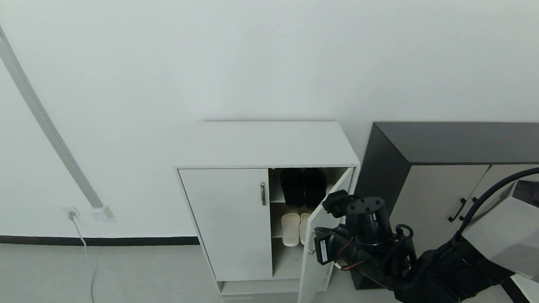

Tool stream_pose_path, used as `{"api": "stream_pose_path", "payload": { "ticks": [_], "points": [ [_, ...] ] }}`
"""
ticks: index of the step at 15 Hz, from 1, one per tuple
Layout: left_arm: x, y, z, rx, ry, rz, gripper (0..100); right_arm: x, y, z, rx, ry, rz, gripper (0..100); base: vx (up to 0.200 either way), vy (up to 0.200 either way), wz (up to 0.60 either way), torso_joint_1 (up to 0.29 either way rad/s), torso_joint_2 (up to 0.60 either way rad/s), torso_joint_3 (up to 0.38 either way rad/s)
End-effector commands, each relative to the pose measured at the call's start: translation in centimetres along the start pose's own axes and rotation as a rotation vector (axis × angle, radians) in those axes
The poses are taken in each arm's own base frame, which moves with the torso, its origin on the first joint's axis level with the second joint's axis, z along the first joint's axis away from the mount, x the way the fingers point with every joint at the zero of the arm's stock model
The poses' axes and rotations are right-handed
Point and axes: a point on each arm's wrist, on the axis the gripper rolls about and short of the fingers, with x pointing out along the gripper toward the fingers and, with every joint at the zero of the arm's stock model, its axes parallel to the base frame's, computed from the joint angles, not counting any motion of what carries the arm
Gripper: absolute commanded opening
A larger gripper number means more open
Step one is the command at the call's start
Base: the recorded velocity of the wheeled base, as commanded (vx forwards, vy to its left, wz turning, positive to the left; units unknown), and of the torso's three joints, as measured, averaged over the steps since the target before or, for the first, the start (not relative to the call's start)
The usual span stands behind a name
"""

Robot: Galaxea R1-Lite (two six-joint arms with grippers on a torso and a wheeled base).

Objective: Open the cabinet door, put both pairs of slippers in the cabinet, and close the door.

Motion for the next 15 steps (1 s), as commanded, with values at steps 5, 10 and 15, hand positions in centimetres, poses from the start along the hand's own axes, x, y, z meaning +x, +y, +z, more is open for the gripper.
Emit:
{"api": "stream_pose_path", "payload": {
  "ticks": [5,10,15],
  "points": [
    [0.0,0.0,0.0,0.000,0.001,0.001,0,-0.8,-1.0,-0.9,-0.004,-0.008,0.043,0,0.000,0.000,0.00,0.000,0.00,0.000],
    [0.0,0.0,0.0,0.001,0.001,0.000,0,-1.9,-1.7,-2.1,-0.026,0.036,0.034,0,0.000,0.000,0.00,0.000,0.00,0.000],
    [0.0,0.0,0.0,0.000,0.001,0.000,0,-3.1,-2.1,-3.2,-0.028,0.048,0.030,0,0.160,0.000,0.00,-0.003,0.00,0.006]
  ]
}}
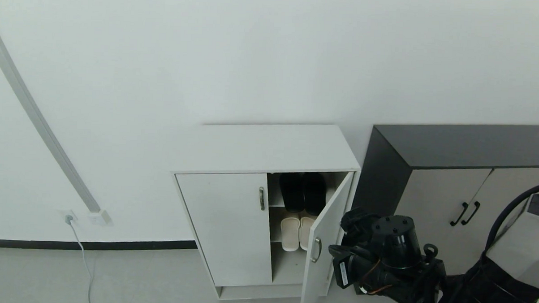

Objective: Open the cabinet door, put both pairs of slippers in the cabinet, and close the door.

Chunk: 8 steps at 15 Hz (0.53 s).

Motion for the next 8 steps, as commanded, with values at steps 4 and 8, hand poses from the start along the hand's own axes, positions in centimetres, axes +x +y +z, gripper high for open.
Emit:
{"api": "stream_pose_path", "payload": {
  "ticks": [4,8],
  "points": [
    [0.0,0.0,0.0,-0.001,0.001,0.000,0,0.0,-0.2,-0.2,0.000,0.008,-0.005,0,0.000,0.000,0.00,0.000,0.00,0.000],
    [0.0,0.0,0.0,-0.001,0.001,0.000,0,1.4,-0.4,0.1,0.008,-0.006,-0.015,0,0.000,0.000,0.00,0.000,0.00,0.000]
  ]
}}
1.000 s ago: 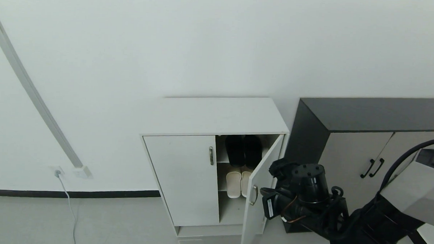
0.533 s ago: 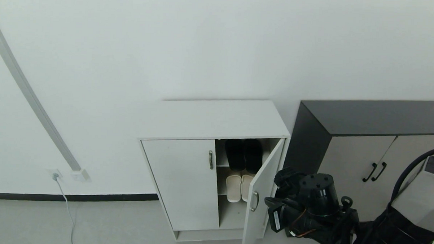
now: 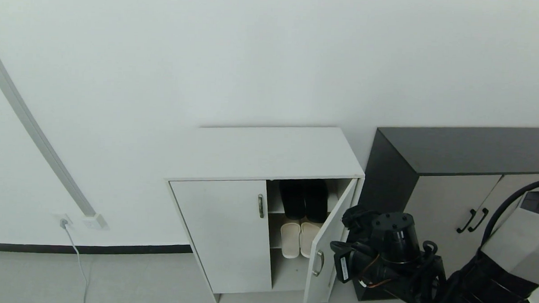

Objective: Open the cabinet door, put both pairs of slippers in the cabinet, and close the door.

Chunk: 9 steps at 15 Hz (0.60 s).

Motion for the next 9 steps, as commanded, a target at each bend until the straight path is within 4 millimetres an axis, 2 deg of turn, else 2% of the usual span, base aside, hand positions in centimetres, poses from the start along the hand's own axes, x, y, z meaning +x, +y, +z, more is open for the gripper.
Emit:
{"api": "stream_pose_path", "payload": {
  "ticks": [1,6,9],
  "points": [
    [0.0,0.0,0.0,0.000,0.001,0.000,0,1.2,-0.2,0.0,0.004,-0.001,-0.007,0,0.000,0.000,0.00,0.000,0.00,0.000],
    [0.0,0.0,0.0,0.000,0.001,0.000,0,3.8,-0.6,0.7,0.015,-0.035,-0.023,0,0.000,0.000,0.00,0.000,0.00,0.000],
    [0.0,0.0,0.0,0.002,0.001,0.000,0,6.0,-1.4,0.7,0.027,-0.045,-0.045,0,0.000,0.000,0.00,0.000,0.00,0.000]
  ]
}}
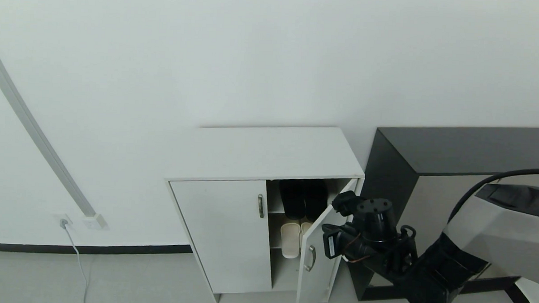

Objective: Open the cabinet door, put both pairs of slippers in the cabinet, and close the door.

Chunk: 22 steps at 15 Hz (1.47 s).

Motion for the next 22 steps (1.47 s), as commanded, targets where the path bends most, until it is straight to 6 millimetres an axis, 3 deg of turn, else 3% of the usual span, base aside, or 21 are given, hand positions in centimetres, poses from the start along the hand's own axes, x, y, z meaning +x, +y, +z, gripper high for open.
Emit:
{"api": "stream_pose_path", "payload": {
  "ticks": [1,9,22],
  "points": [
    [0.0,0.0,0.0,-0.001,0.001,0.000,0,2.1,-0.6,-0.9,0.005,0.013,-0.018,0,0.000,0.000,0.00,0.000,0.00,0.000],
    [0.0,0.0,0.0,0.001,0.001,0.000,0,7.7,-2.8,-0.6,0.034,-0.044,-0.071,0,0.000,0.000,0.00,0.000,0.00,0.000],
    [0.0,0.0,0.0,0.001,0.001,0.000,0,11.6,-5.7,1.4,0.060,-0.068,-0.136,0,0.000,0.000,0.00,0.000,0.00,0.000]
  ]
}}
